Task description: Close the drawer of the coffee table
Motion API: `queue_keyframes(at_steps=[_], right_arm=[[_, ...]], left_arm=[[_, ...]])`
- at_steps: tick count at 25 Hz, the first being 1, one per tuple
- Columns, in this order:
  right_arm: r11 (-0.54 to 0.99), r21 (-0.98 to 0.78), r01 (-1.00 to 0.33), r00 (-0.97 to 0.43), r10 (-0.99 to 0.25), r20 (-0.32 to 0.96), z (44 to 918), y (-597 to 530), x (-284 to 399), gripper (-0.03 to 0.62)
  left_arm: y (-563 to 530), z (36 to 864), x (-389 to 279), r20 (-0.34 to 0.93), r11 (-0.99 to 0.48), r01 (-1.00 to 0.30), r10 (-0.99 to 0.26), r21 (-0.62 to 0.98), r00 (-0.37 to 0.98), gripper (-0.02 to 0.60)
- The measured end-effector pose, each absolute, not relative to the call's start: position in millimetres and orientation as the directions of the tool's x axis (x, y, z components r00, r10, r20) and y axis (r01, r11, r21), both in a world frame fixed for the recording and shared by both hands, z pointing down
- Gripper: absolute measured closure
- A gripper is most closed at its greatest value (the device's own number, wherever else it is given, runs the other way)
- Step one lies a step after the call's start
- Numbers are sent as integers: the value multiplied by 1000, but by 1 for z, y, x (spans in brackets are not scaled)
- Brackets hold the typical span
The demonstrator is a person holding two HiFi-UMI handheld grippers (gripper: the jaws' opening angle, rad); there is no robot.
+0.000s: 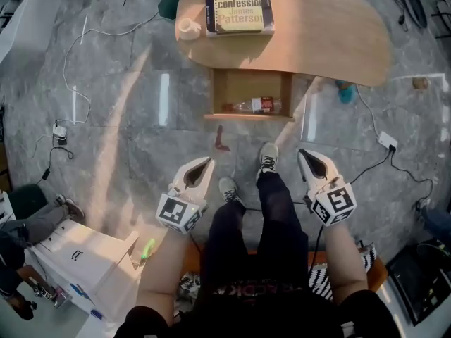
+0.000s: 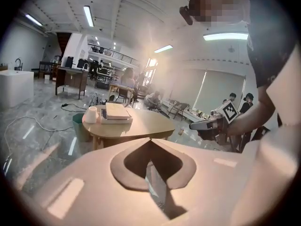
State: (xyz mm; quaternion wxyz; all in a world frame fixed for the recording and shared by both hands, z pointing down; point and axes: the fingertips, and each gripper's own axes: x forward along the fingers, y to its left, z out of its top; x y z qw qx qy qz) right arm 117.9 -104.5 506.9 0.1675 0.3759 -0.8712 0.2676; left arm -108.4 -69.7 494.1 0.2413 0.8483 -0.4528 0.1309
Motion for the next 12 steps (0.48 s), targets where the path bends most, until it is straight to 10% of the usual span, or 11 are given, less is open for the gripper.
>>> queue_keyframes(at_steps=[12], right_arm=[[570, -297, -766, -626, -559, 544, 651, -126, 103, 592]], left_arm=[[-90, 660, -153, 440, -439, -855, -733, 276, 518, 583]])
